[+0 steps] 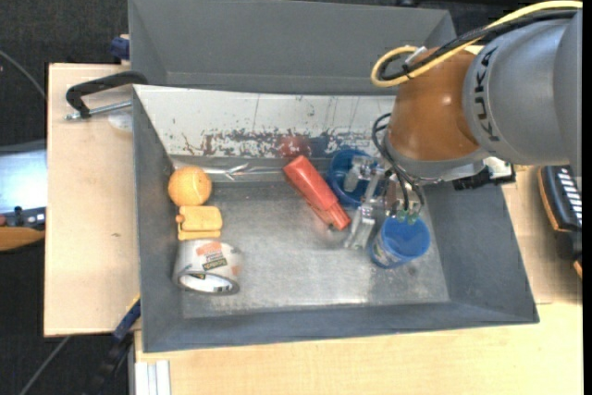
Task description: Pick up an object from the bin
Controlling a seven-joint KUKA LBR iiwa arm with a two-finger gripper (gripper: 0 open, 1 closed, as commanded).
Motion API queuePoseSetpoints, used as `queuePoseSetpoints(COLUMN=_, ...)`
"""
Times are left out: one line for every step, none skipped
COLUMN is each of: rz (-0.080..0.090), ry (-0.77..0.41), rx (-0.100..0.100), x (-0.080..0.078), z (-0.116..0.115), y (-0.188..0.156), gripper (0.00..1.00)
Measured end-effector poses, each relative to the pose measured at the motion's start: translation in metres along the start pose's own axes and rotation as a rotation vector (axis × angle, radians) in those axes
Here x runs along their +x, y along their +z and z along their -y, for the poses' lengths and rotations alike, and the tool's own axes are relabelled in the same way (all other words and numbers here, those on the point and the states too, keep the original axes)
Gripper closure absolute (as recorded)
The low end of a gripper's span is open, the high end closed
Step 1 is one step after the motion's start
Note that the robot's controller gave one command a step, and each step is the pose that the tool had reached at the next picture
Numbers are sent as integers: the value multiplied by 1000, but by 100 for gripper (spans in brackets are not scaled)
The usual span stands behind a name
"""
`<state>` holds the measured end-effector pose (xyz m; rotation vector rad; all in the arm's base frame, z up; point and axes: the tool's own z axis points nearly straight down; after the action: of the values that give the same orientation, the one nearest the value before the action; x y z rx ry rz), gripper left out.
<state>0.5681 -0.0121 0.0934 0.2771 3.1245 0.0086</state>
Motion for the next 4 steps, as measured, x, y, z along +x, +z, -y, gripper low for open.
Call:
queuePoseSetpoints(rz=-12, ry=27, rx=3, x=-22, z=-27, y=14, gripper=100)
queuePoseSetpoints(rz=-11, ry=27, rx=3, x=-22, z=-27, y=14, gripper=100)
queuePoseSetpoints(rz=-13, ry=44, rx=1, x=-22, z=-26, y=16, gripper=100)
queuePoseSetpoints(rz=-2, ry=82, rx=1, x=-10, z=-27, y=19, gripper=100)
